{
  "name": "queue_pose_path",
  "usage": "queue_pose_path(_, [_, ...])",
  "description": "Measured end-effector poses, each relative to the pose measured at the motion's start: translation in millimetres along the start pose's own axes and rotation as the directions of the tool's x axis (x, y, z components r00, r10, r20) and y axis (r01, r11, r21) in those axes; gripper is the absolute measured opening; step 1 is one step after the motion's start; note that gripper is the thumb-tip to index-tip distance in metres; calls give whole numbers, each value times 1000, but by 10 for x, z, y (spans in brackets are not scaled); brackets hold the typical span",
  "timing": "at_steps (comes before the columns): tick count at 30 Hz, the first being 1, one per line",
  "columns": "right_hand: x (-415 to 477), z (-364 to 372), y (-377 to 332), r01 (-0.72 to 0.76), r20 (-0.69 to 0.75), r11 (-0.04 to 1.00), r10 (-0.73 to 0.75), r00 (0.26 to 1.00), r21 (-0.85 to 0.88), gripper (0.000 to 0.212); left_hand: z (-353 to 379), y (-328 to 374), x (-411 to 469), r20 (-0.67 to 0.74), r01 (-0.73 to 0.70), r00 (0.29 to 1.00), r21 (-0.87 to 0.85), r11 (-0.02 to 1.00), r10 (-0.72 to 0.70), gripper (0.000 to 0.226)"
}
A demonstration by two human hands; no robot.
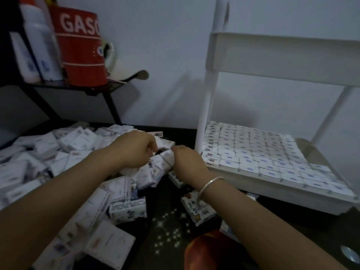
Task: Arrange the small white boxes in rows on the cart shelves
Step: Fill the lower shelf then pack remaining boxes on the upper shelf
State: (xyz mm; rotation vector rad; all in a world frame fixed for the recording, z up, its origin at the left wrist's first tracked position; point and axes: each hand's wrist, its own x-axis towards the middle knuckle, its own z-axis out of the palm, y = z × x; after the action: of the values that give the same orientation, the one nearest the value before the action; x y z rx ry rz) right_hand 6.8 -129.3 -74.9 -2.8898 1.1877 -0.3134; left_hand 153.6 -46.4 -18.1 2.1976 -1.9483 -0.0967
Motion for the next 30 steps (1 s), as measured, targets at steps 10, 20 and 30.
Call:
queue_pose_path(10, [209, 75, -135, -133, 141, 988, 143, 980, -83, 36, 28, -98, -74, 165, -127, 982, 233, 964, 89, 51])
queue_pose_path(20, [-138, 61, -22, 22, -251, 973, 37, 967, 229, 56, 162, -20, -55, -26, -144, 986, 371, 917, 165, 66])
queue_pose_path(30, [-809, -450, 531, -38, -145, 565, 275, 951, 824, 40, 59, 261, -11, -146, -276, 957, -212, 937, 249, 32])
